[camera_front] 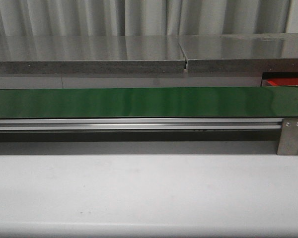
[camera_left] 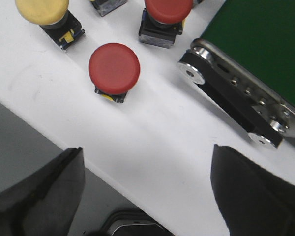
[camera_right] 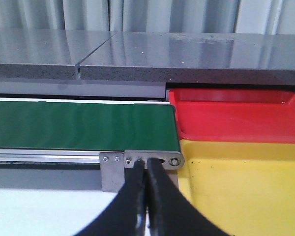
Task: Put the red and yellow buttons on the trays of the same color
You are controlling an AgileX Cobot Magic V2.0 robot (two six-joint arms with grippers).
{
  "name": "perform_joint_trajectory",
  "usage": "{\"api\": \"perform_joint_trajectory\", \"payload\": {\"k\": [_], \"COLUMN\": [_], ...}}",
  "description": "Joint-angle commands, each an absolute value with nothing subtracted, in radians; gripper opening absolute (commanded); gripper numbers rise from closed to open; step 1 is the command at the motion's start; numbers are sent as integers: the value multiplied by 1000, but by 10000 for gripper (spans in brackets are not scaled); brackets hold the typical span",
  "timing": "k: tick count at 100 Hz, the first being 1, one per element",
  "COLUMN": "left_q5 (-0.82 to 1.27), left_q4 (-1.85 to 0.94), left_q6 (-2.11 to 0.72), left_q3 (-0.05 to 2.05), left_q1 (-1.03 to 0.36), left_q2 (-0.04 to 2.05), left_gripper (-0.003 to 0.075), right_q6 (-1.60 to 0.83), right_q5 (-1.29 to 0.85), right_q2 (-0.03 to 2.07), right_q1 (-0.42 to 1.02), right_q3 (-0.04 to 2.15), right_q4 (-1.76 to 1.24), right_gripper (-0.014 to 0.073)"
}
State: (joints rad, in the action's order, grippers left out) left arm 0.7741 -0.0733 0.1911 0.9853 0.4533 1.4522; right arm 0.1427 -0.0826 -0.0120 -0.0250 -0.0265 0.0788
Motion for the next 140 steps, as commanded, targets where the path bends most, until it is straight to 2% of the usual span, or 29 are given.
{"api": "perform_joint_trajectory", "payload": {"k": [1,51,83,106,115,132,140], "left_q5": [764,904,902,822,798,803,814], "left_q4": [-62,0,0,-22,-33,-47,-47], "left_q6": [203,205,205,205,205,193,186], "left_q3": [1064,1279,1291,1291,1291,1291,1291], "left_q1": [459,461,515,517,517,517,517], "left_q2": [1489,1738,1787,1818,1818,1818,1816], "left_gripper": [501,501,501,491,445,259,198], "right_q6": [134,134,134,134,134,134,134], "right_q5": [-7,-7,-7,-7,-7,-7,-7], "right_q2": [-29,-29,-29,-29,-29,-29,-29], "right_q1": [-25,-25,-25,-25,-25,-25,-25], "right_q3": [-3,-3,-3,-3,-3,-3,-3], "right_q4": [80,80,80,80,80,80,80], "right_gripper": [-8,-8,-8,-8,-8,-8,-8]}}
